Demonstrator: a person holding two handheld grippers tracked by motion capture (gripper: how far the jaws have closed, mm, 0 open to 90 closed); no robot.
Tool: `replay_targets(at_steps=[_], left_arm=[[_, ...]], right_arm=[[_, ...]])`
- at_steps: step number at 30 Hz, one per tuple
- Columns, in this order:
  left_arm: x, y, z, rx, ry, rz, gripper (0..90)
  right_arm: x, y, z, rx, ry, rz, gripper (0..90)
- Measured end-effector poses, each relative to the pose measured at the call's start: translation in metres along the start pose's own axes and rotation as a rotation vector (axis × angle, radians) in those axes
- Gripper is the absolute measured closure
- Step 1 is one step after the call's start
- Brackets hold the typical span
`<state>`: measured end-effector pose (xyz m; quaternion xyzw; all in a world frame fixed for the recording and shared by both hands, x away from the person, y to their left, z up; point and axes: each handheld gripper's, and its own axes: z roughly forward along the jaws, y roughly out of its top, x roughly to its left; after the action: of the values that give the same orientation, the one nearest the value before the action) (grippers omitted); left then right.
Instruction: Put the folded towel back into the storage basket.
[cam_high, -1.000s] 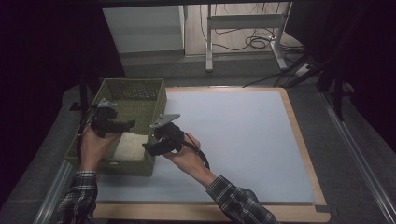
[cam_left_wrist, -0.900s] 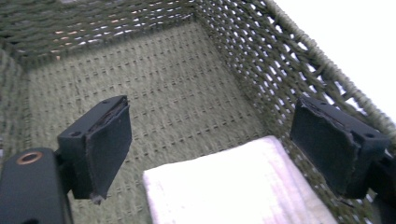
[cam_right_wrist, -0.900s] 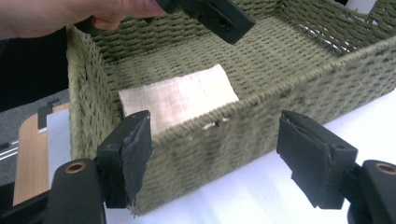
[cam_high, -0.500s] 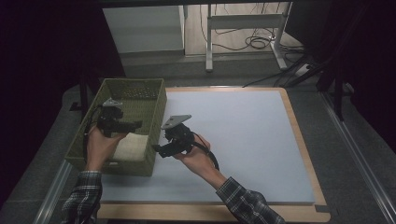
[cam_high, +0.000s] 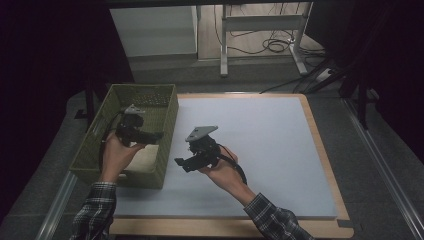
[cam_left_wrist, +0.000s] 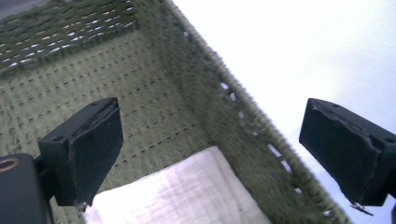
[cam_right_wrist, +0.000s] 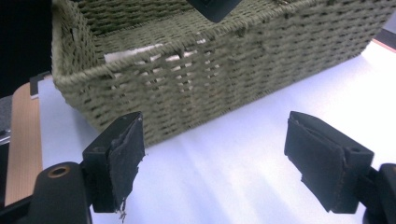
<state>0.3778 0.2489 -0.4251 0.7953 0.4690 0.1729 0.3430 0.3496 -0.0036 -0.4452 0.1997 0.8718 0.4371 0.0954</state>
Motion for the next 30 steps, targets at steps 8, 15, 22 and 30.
replay_targets(at_steps=[8,15,22,30], left_arm=[[-0.013,0.009,0.006,0.024,-0.012,0.03,5.5],[-0.025,0.018,0.013,0.042,-0.034,0.048,4.7],[-0.037,0.026,0.022,0.047,-0.052,0.065,3.8],[-0.056,0.038,0.03,0.041,-0.064,0.098,3.3]], right_arm=[[-0.009,-0.015,-0.008,0.014,0.001,0.018,16.6],[-0.019,-0.028,-0.017,0.028,0.001,0.027,12.9],[-0.026,-0.041,-0.027,0.044,-0.004,0.031,10.9],[-0.037,-0.061,-0.041,0.051,-0.018,0.046,10.5]])
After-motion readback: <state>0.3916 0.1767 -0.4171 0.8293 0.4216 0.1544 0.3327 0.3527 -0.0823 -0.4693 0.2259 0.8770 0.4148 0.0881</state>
